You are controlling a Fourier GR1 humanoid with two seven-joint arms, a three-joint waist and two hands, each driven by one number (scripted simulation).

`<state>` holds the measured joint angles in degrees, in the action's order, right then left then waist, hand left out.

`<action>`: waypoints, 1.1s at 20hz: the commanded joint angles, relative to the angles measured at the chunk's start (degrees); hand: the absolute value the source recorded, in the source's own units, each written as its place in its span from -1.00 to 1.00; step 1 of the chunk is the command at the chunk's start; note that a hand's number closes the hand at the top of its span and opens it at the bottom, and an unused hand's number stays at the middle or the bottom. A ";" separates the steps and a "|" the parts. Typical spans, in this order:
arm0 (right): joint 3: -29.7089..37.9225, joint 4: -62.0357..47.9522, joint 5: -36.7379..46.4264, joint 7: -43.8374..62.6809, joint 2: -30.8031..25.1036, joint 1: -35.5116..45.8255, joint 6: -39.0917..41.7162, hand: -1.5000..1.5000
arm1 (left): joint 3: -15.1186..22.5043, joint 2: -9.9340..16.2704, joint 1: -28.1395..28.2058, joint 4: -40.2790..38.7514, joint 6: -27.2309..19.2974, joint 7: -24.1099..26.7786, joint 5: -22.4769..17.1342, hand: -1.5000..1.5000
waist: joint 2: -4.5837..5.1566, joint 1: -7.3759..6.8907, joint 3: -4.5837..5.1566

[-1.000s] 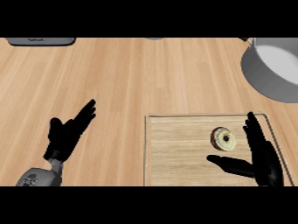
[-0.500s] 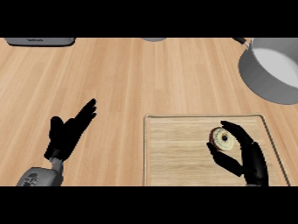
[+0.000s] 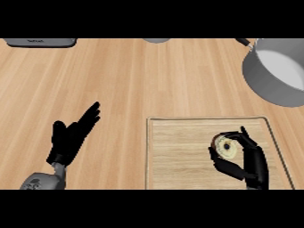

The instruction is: Pick the cupcake from the tray and place it in the pot

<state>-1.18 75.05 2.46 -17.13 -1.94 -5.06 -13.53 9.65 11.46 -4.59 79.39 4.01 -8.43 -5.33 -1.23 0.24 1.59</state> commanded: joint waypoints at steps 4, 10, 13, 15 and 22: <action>14.99 -8.96 -12.92 -5.78 -20.72 1.54 21.01 1.00 | -1.66 0.81 -0.25 0.01 -0.38 0.44 -0.13 0.00 | 1.79 -0.16 -1.98; 25.12 -19.88 -17.99 -12.63 -36.37 3.53 33.44 1.00 | -0.91 0.85 0.46 -0.07 1.10 0.90 -0.47 0.00 | 2.02 -0.65 -2.28; 27.10 -29.28 -18.03 -17.41 -41.35 5.83 39.22 1.00 | -0.57 0.53 -0.72 0.26 1.14 -0.14 -0.37 0.00 | 2.08 -1.72 -2.30; 27.59 -34.25 -15.33 -21.54 -45.05 7.32 39.98 1.00 | -0.17 0.27 -0.72 -0.18 1.66 1.11 -0.13 0.00 | 2.08 -2.05 -2.19; 25.29 -46.40 -5.70 -32.17 -49.87 14.07 32.65 1.00 | 0.21 -0.54 -2.09 -1.98 1.24 0.40 0.88 0.00 | 2.07 -2.66 -2.09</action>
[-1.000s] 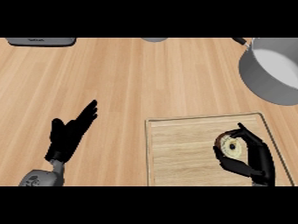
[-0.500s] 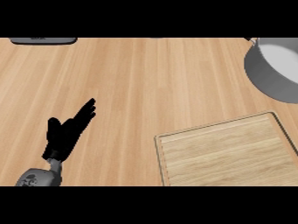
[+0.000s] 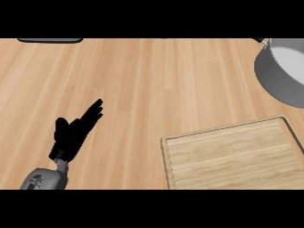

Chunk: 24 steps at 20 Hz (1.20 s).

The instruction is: Pick the cupcake from the tray and place it in the pot

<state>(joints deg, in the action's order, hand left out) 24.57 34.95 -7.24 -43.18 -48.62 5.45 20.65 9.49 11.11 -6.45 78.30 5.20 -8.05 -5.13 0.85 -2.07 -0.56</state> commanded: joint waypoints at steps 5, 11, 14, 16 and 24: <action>-2.26 -9.53 8.07 -8.60 -5.72 10.77 -7.04 1.00 | 0.43 -0.61 0.54 -0.85 -0.06 1.49 1.25 0.00 | -0.14 -0.51 0.20; -5.64 -13.66 13.17 -2.64 -10.45 21.12 -8.14 1.00 | -0.60 0.37 -0.75 0.67 0.48 -1.52 1.16 0.00 | -0.31 -0.23 0.36; -7.33 -14.28 15.60 0.51 -10.24 26.98 -10.21 1.00 | -1.52 -0.47 -1.55 -1.28 1.19 -0.02 0.29 0.00 | -0.24 -0.04 0.42; -8.71 -16.06 17.52 1.25 -11.14 30.03 -8.97 1.00 | 0.67 -2.24 -0.95 -1.45 -0.67 -0.36 2.60 0.00 | -0.03 -0.55 0.37; -17.28 -17.02 27.82 9.44 -6.78 39.17 -13.69 1.00 | 0.38 -1.85 1.87 0.33 0.86 1.35 2.19 0.00 | -0.17 -0.80 0.44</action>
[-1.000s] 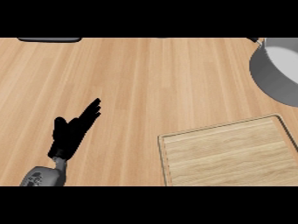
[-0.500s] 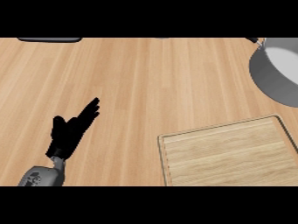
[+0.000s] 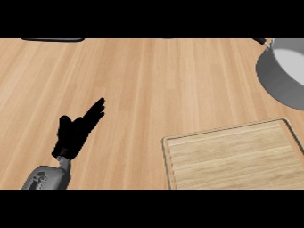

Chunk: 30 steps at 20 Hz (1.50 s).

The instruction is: Pick the cupcake from the tray and place it in the pot

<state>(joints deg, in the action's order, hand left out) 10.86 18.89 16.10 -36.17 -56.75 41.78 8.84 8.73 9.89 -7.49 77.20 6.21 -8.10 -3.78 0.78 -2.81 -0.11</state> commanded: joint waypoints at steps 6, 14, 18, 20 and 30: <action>-8.41 -2.50 10.84 7.31 7.50 9.98 -6.14 1.00 | -2.08 1.57 -0.28 -2.55 1.86 1.39 -0.26 0.00 | 0.15 0.04 0.03; -19.54 -6.66 25.43 18.58 11.16 12.14 -17.91 1.00 | 0.74 -1.20 -0.54 0.68 -0.14 -1.05 1.39 0.00 | 0.65 -1.62 -0.05; -22.10 -12.51 27.64 24.31 12.00 15.56 -4.18 1.00 | 1.14 -1.29 -0.79 0.29 0.79 0.41 1.47 0.00 | 1.11 -2.56 0.00; -20.92 -15.03 26.68 29.06 13.90 16.39 -2.11 1.00 | 1.38 -0.79 -0.52 0.40 1.78 -0.53 1.21 0.00 | 0.93 -2.06 -0.03; -8.04 -12.86 14.15 20.73 17.34 17.88 -7.61 -1.00 | -0.67 -0.36 0.39 1.46 1.16 -0.30 0.32 0.00 | 0.62 -0.91 -0.36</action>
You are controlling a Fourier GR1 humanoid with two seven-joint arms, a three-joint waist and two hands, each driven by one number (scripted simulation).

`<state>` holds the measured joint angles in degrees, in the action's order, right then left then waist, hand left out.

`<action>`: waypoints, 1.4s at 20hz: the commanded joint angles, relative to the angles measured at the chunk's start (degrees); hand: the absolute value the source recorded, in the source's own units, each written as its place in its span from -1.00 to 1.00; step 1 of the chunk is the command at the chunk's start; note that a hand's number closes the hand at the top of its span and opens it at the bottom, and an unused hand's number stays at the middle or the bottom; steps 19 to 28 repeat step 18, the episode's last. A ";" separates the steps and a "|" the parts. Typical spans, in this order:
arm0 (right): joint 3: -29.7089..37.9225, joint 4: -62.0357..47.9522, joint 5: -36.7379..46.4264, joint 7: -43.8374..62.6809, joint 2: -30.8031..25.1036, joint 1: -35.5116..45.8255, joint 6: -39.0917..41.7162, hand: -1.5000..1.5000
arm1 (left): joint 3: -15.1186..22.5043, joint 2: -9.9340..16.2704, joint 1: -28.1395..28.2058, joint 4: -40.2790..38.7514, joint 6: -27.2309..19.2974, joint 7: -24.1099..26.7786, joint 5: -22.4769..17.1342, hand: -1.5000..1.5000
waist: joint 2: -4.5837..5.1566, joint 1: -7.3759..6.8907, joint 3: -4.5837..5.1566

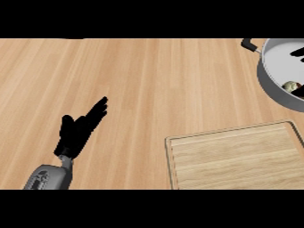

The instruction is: Pick the cupcake from the tray and place it in the pot

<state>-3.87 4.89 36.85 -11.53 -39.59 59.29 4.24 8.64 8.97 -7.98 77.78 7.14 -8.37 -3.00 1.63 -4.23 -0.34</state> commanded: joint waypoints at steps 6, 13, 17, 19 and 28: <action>19.70 2.17 -19.21 -5.04 0.26 3.36 -7.23 -1.00 | -0.85 0.54 0.59 -0.05 -0.25 0.75 0.19 0.00 | -0.08 0.66 -0.03; 29.14 2.39 -27.83 -9.89 -8.24 -1.00 -8.53 -1.00 | -1.45 0.80 0.45 -0.35 -0.75 1.34 0.78 0.00 | -0.09 1.85 -0.01; 32.41 2.57 -31.04 -13.30 -13.19 -4.38 -2.11 -1.00 | -1.05 0.60 2.65 -0.77 0.94 2.86 -0.02 0.00 | -0.30 2.08 0.03; 32.82 2.44 -31.45 -13.47 -11.81 -4.42 -2.79 -1.00 | -3.52 1.60 -3.86 -2.64 0.97 -0.96 -1.06 0.00 | -0.09 2.32 0.02; 32.82 2.44 -31.45 -13.47 -11.81 -4.42 -2.79 -1.00 | -3.52 1.60 -3.86 -2.64 0.97 -0.96 -1.06 0.00 | -0.09 2.32 0.02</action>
